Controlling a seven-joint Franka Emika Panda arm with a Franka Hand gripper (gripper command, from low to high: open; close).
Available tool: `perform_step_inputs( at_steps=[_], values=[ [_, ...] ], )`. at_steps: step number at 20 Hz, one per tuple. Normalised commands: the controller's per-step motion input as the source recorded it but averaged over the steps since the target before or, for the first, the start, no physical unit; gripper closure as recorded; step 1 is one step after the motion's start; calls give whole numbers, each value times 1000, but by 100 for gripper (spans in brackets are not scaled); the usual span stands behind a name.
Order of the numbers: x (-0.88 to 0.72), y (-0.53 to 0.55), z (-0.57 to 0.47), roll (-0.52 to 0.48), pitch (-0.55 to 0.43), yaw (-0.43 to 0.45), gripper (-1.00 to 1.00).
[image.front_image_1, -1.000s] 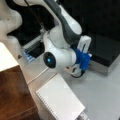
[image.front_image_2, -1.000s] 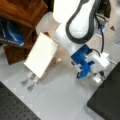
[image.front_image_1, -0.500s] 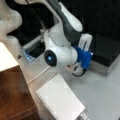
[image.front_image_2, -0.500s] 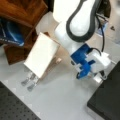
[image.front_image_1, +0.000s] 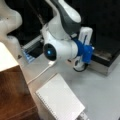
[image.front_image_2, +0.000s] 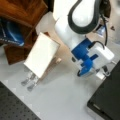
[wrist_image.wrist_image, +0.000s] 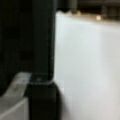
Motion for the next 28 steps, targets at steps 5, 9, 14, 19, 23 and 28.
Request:
perform_step_inputs(
  at_steps=[5, 9, 14, 19, 23, 28],
  values=[
    [179, 129, 433, -34, 78, 102, 100],
    [200, 167, 374, 11, 80, 100, 100],
    [233, 231, 297, 67, 58, 78, 100],
    [264, 288, 191, 143, 50, 34, 100],
    [247, 236, 81, 190, 76, 4, 100],
    [222, 167, 31, 248, 86, -7, 100]
  ],
)
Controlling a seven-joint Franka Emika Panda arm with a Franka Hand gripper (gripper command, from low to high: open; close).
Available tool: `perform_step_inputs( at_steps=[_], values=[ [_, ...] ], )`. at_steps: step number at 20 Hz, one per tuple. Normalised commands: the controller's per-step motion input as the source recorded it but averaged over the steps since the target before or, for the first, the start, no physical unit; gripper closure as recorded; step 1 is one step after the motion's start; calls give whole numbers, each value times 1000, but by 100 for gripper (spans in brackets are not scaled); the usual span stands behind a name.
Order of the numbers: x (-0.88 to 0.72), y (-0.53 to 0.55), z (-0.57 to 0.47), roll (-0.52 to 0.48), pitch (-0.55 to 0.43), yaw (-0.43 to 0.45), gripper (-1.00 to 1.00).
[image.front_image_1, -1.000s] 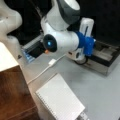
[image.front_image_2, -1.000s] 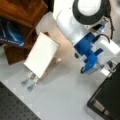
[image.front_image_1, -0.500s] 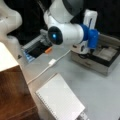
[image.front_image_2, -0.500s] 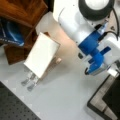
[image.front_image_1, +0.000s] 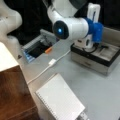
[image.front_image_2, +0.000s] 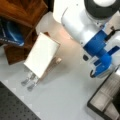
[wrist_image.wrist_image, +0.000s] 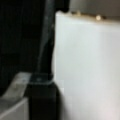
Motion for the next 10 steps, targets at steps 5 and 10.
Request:
perform_step_inputs(
  at_steps=[5, 10],
  values=[
    [196, 192, 31, 266, 69, -41, 100],
    [194, 247, 31, 250, 46, -62, 100]
  ],
)
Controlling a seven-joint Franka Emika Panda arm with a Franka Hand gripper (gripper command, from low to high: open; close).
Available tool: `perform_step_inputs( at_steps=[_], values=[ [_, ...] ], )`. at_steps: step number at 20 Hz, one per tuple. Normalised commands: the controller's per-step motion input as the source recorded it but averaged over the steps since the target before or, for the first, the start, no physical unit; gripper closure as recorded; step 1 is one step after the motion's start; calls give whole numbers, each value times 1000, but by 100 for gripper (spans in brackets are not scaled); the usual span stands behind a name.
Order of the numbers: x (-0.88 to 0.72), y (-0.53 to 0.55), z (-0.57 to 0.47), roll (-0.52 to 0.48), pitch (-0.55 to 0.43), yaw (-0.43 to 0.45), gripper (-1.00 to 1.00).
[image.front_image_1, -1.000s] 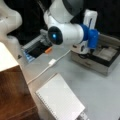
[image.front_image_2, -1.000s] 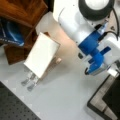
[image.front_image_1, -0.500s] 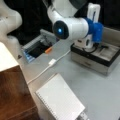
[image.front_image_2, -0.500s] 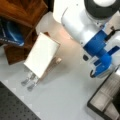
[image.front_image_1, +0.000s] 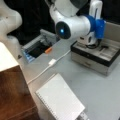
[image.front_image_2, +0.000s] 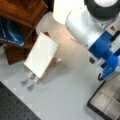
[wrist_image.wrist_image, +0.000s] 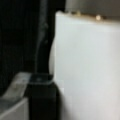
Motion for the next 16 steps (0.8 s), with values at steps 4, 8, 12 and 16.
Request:
perform_step_inputs(
  at_steps=[4, 8, 12, 16],
  values=[
    [182, 248, 3, 202, 28, -65, 100],
    [170, 187, -56, 147, 12, -73, 100],
    [137, 94, -107, 106, 20, -77, -100],
    [130, 95, -138, 85, 17, -99, -100]
  ],
)
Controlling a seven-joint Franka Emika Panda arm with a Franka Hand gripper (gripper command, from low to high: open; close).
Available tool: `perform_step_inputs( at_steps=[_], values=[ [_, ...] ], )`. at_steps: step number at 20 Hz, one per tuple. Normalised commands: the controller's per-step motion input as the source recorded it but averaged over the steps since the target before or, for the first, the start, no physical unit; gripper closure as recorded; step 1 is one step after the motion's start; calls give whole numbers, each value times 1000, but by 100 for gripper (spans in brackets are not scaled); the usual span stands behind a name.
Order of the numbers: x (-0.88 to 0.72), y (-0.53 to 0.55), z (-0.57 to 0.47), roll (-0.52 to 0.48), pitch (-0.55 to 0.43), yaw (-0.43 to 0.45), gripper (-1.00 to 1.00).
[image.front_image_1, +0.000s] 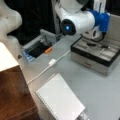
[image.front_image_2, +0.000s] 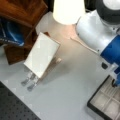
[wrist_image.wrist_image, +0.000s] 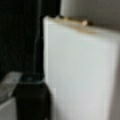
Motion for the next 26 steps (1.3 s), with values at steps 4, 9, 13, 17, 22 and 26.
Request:
perform_step_inputs(
  at_steps=[4, 9, 13, 17, 22, 26],
  values=[
    [104, 148, -112, 108, -2, -113, -100],
    [73, 233, -43, 99, -37, -142, -100],
    [46, 343, -27, 91, -62, -177, -100],
    [8, 365, -47, 74, -79, -185, -100],
    [-33, 252, -86, 55, -89, -158, -100],
    [-56, 95, -139, 71, -87, -128, -100]
  ],
)
